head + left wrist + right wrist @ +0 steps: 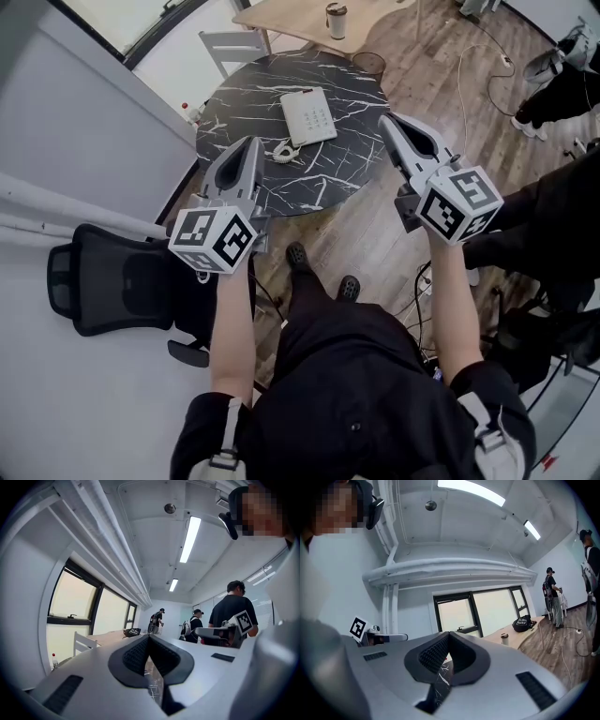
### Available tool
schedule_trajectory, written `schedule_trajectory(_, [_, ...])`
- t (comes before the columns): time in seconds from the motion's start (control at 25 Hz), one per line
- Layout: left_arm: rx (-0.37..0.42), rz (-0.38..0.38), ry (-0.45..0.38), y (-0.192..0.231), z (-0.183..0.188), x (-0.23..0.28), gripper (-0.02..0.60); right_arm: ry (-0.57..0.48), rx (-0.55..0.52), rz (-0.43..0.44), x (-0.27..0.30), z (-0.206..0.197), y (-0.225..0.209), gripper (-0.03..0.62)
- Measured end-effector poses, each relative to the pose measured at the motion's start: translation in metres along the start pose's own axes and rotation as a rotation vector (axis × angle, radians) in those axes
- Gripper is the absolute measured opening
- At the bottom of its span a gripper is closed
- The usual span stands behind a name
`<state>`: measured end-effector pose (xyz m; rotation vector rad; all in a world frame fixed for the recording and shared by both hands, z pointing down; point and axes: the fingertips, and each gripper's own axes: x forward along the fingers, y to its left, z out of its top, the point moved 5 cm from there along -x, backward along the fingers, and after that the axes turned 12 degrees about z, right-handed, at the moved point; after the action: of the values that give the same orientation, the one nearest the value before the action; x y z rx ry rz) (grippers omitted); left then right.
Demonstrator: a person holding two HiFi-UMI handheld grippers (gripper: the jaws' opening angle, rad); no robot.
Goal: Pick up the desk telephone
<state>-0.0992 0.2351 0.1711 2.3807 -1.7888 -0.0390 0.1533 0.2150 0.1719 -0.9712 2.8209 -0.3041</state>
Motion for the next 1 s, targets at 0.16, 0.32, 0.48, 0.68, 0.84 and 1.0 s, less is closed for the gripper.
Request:
schedule_trajectory(0.16, [-0.01,-0.007,0.021,0.005,-0.006,0.005,0.015,0.016,0.052,-0.009,0.004,-0.008,-0.005,0.029])
schedule_trajectory(0.32, [-0.016,-0.015,0.036,0.013,-0.011,0.014,0.015,0.027,0.07,-0.014,0.012,-0.013,-0.012,0.029])
schedule_trajectory(0.48, [-0.025,-0.021,0.045,0.025,-0.014,0.029,0.015,0.039,0.047,0.002,0.026,-0.016,-0.018,0.031])
schedule_trajectory(0.68, [-0.018,-0.033,0.041,0.041,-0.012,0.055,0.015,0.055,0.01,0.037,0.053,-0.015,-0.027,0.031])
schedule_trajectory(0.84, [-0.024,-0.046,0.035,0.056,-0.008,0.079,0.015,0.078,-0.012,0.086,0.078,-0.012,-0.037,0.029])
schedule_trajectory(1.0, [-0.023,-0.066,0.031,0.073,-0.003,0.105,0.015,0.101,-0.055,0.079,0.103,-0.012,-0.052,0.029])
